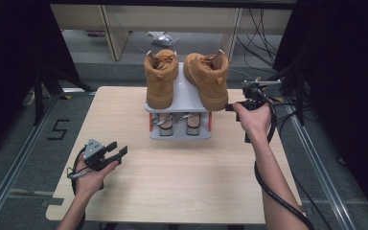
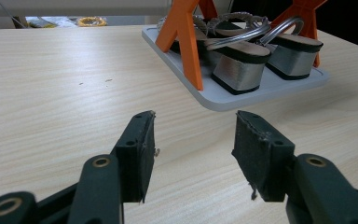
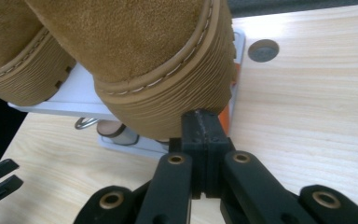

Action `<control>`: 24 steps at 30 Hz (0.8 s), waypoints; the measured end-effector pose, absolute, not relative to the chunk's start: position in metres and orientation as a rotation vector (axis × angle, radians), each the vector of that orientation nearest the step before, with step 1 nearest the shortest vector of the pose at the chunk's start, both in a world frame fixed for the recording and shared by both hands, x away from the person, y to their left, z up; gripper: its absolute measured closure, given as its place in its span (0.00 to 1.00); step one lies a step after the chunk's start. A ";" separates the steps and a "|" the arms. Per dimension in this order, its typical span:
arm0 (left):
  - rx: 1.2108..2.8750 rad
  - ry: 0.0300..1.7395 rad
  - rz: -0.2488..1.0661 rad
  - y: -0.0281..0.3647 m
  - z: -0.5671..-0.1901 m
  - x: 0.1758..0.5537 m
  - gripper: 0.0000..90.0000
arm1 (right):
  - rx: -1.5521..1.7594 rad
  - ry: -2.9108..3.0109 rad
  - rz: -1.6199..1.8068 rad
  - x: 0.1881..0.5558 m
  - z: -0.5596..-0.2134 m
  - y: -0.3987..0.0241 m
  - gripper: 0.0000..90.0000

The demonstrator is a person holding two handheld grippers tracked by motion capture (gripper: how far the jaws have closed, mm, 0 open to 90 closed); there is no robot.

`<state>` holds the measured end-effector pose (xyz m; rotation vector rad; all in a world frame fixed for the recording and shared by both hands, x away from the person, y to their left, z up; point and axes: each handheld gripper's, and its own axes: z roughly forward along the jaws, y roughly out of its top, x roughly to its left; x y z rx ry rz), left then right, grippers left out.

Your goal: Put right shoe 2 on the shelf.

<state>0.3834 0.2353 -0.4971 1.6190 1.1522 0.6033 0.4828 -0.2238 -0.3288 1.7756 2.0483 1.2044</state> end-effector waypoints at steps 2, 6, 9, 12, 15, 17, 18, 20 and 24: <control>1.616 1.148 0.601 0.235 -0.498 0.384 0.53 | 1.801 2.043 1.235 0.483 -0.329 -0.219 1.00; 1.618 1.153 0.604 0.236 -0.497 0.383 0.53 | 1.767 2.049 1.206 0.485 -0.330 -0.214 1.00; 1.611 1.147 0.598 0.236 -0.498 0.384 0.53 | 1.765 2.043 1.207 0.485 -0.331 -0.213 1.00; 1.619 1.150 0.598 0.235 -0.499 0.384 0.53 | 1.801 2.061 1.217 0.484 -0.329 -0.210 1.00; 1.619 1.151 0.598 0.235 -0.498 0.384 0.53 | 1.778 2.070 1.237 0.486 -0.332 -0.202 1.00; 1.619 1.152 0.598 0.235 -0.498 0.384 0.53 | 1.725 2.090 1.237 0.489 -0.334 -0.200 1.00; 1.617 1.152 0.598 0.235 -0.498 0.384 0.53 | 1.767 2.085 1.239 0.488 -0.332 -0.196 1.00; 1.617 1.152 0.598 0.235 -0.498 0.384 0.53 | 1.714 2.098 1.227 0.489 -0.334 -0.193 1.00; 1.614 1.153 0.598 0.236 -0.498 0.383 0.53 | 1.768 2.106 1.240 0.488 -0.333 -0.185 1.00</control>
